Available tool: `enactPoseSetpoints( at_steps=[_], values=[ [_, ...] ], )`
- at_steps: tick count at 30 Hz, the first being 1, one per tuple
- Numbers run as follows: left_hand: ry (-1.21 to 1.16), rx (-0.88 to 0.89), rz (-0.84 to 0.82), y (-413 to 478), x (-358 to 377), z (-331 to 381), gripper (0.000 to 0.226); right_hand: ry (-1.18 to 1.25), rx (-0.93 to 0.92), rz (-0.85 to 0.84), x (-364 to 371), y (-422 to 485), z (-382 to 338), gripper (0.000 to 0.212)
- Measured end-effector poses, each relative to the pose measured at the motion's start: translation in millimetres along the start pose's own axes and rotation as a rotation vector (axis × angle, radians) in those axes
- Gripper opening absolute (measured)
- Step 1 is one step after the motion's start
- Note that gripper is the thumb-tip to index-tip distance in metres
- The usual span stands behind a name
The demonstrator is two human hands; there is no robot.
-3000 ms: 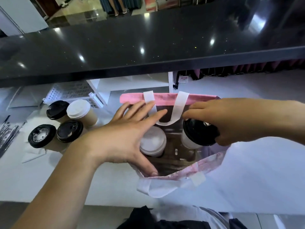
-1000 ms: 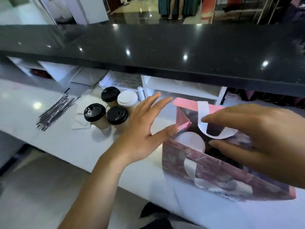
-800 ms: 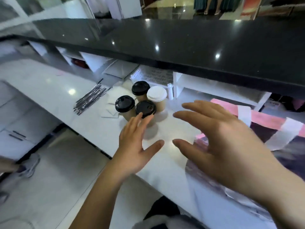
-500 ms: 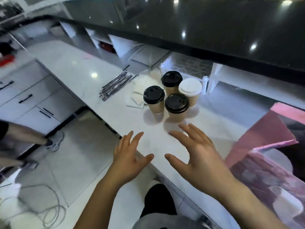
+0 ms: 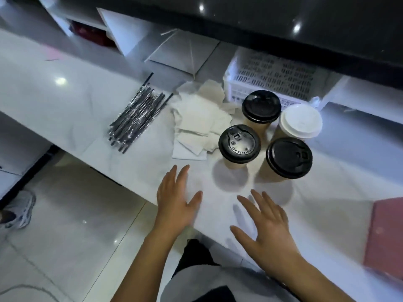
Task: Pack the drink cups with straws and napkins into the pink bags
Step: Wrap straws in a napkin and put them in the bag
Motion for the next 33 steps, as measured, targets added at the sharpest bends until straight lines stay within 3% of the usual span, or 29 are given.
enactPoseSetpoints(
  at_steps=[6, 10, 14, 19, 26, 30, 33],
  values=[
    [-0.085, 0.275, 0.082, 87.1, -64.1, 2.9, 0.052, -0.148, 0.241, 0.103, 38.5, 18.4, -4.5, 0.072],
    [-0.025, 0.431, 0.004, 143.1, -63.9, 20.1, 0.045, -0.203, 0.309, 0.149, 47.1, 20.7, -7.0, 0.066],
    [0.078, 0.492, -0.014, 172.6, -49.7, 27.9, 0.047, -0.226, 0.303, 0.213, 45.7, 21.5, -7.4, 0.064],
    [-0.106, 0.519, 0.081, 177.2, -67.0, 26.6, 0.02, -0.182, 0.299, 0.283, 43.9, 22.2, -7.0, 0.062],
    [-0.318, 0.35, 0.107, 145.4, -100.5, 8.0, 0.017, -0.162, 0.297, 0.302, 41.1, 20.3, -8.2, 0.062],
    [-0.565, 0.025, 0.114, 115.3, -97.5, -27.8, 0.013, -0.129, 0.286, 0.32, 42.4, 18.7, -7.8, 0.061],
    [-0.669, -0.165, 0.158, 97.0, -93.9, -52.2, 0.026, 0.016, 0.213, 0.404, 36.8, 20.3, -18.4, 0.049]
  ],
)
Point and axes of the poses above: each hand's wrist, its own y-axis towards the middle knuckle, its own x-axis out of the palm, z = x × y, the point moved 7 cm from there along y, towards the middle knuckle, and after that the axes turned 1 degree about -x, right-handed, at the moved point
